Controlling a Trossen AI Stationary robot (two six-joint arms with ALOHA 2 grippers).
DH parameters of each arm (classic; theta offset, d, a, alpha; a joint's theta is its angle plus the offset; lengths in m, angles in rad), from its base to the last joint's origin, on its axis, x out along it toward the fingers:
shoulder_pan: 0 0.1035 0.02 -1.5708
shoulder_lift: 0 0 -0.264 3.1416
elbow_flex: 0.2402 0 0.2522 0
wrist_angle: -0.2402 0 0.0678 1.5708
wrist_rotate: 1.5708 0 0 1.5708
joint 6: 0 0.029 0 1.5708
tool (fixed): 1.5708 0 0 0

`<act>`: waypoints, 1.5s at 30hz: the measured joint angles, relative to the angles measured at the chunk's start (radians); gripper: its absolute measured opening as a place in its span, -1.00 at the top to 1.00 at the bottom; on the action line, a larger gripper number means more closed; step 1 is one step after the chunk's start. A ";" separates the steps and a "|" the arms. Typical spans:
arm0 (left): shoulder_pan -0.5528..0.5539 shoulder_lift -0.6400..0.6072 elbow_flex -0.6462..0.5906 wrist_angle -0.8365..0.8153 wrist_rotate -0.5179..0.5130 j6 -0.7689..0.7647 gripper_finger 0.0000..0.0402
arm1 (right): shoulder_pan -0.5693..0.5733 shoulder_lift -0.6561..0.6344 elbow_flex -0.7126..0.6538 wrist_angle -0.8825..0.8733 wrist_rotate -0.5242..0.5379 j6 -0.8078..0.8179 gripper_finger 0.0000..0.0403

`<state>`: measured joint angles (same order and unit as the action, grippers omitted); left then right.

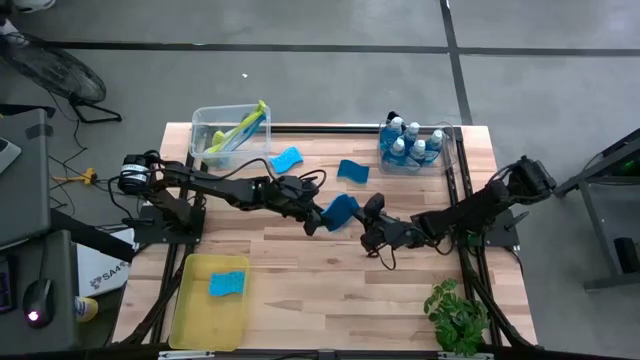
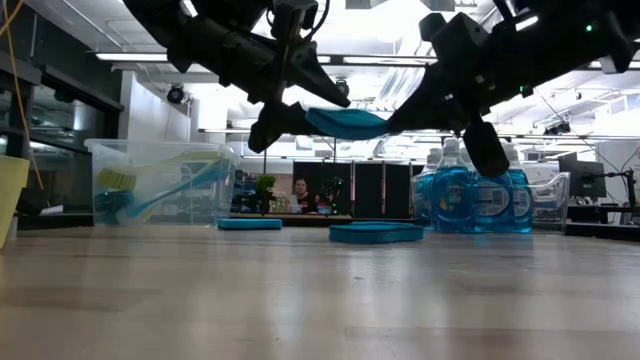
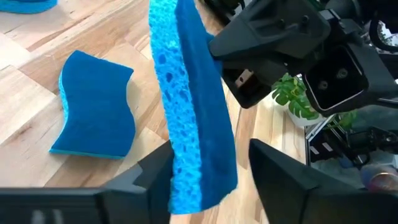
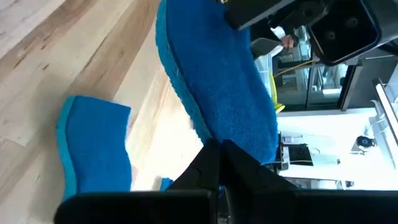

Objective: Pick & Place Kitchen Sink Supplies
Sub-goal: Put the bottom sponge into the yellow bin

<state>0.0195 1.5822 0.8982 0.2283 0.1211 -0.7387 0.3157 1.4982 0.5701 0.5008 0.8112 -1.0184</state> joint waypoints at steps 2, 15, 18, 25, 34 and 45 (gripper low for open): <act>0.000 0.000 0.000 0.000 0.000 0.000 0.15 | -0.006 0.000 0.000 -0.003 -0.012 0.010 1.00; 0.000 0.000 0.000 0.000 -0.005 0.017 0.90 | -0.008 0.000 0.000 -0.009 -0.008 0.024 1.00; 0.000 0.000 0.001 -0.006 -0.009 0.028 0.95 | -0.007 0.000 0.000 -0.009 -0.009 0.053 0.97; -0.001 0.000 0.001 -0.031 -0.029 0.037 0.97 | 0.019 0.000 0.000 -0.007 -0.032 0.178 0.66; -0.001 0.000 0.001 -0.061 -0.082 0.057 0.97 | 0.066 -0.057 0.000 -0.033 0.149 0.388 0.11; -0.001 -0.018 0.012 -0.149 0.045 0.192 0.99 | 0.012 -0.279 -0.001 -0.588 0.004 1.057 -0.03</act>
<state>0.0188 1.5638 0.9102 0.0796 0.1659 -0.5469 0.3279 1.2192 0.5688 -0.0867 0.8156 0.0383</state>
